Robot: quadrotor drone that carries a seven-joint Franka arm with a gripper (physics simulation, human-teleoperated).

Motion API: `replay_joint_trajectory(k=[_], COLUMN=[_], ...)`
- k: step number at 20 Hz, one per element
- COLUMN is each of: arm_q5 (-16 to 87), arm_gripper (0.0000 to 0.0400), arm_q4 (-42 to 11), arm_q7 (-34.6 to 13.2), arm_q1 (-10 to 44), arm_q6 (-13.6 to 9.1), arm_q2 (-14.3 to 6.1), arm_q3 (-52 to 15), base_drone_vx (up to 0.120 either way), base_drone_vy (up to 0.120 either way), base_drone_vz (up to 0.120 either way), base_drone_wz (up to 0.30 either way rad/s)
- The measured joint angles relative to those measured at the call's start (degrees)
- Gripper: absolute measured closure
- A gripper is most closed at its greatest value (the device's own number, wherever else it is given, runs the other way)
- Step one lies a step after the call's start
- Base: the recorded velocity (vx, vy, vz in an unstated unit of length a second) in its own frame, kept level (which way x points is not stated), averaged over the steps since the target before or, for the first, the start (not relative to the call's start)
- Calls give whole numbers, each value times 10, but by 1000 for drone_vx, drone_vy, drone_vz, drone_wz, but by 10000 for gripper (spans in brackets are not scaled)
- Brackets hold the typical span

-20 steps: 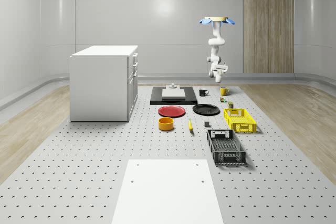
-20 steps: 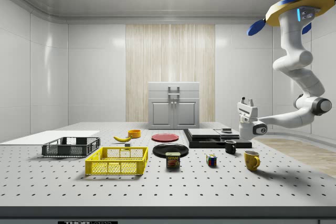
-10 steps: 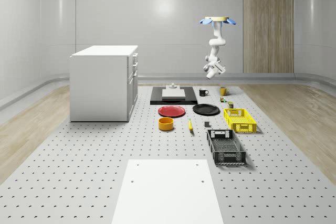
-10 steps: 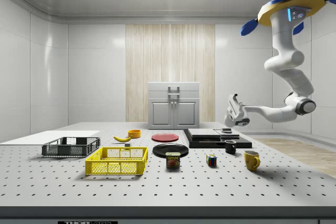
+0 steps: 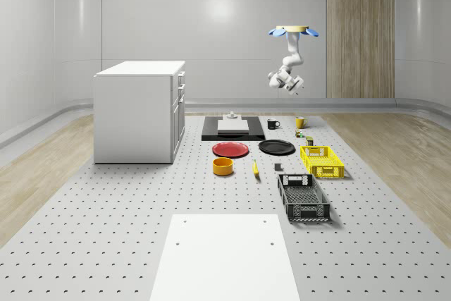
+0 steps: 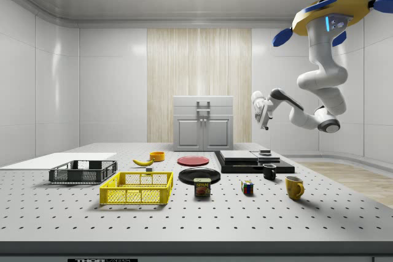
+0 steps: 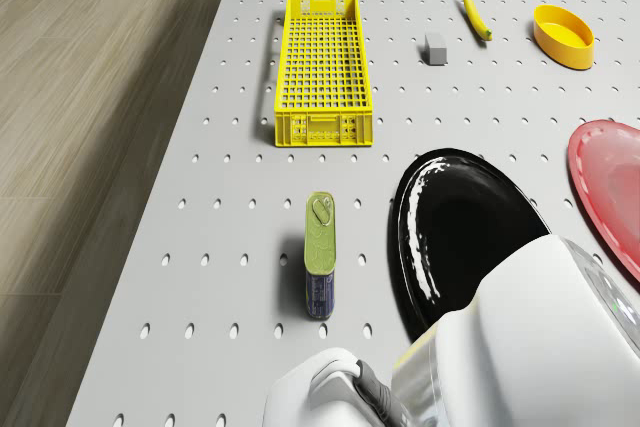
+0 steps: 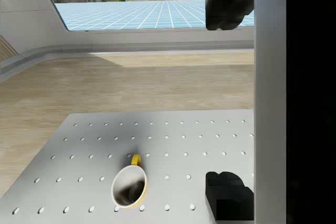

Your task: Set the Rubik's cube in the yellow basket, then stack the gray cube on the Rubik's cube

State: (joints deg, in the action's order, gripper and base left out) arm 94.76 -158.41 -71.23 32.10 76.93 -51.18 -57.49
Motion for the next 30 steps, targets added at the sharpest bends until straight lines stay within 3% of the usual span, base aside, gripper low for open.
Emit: replay_joint_trajectory(k=[6,11,17,26,30], arm_q5=[148,182,189,179,173], arm_gripper=[0,0,0,0,0], arm_q4=[-62,-73,-75,-74,-73], arm_q7=[-108,-152,-177,-195,-200], arm_q1=[155,222,259,282,288], arm_q6=[-72,-97,-101,-84,-74], arm_q2=[-41,-68,-92,-122,-135], arm_q3=[-88,-120,-139,-154,-159], base_drone_vx=[120,104,0,0,120], base_drone_vy=[-7,-96,0,-4,0], base_drone_vz=[-120,-120,-120,-120,-120], base_drone_wz=[0,0,0,0,0])
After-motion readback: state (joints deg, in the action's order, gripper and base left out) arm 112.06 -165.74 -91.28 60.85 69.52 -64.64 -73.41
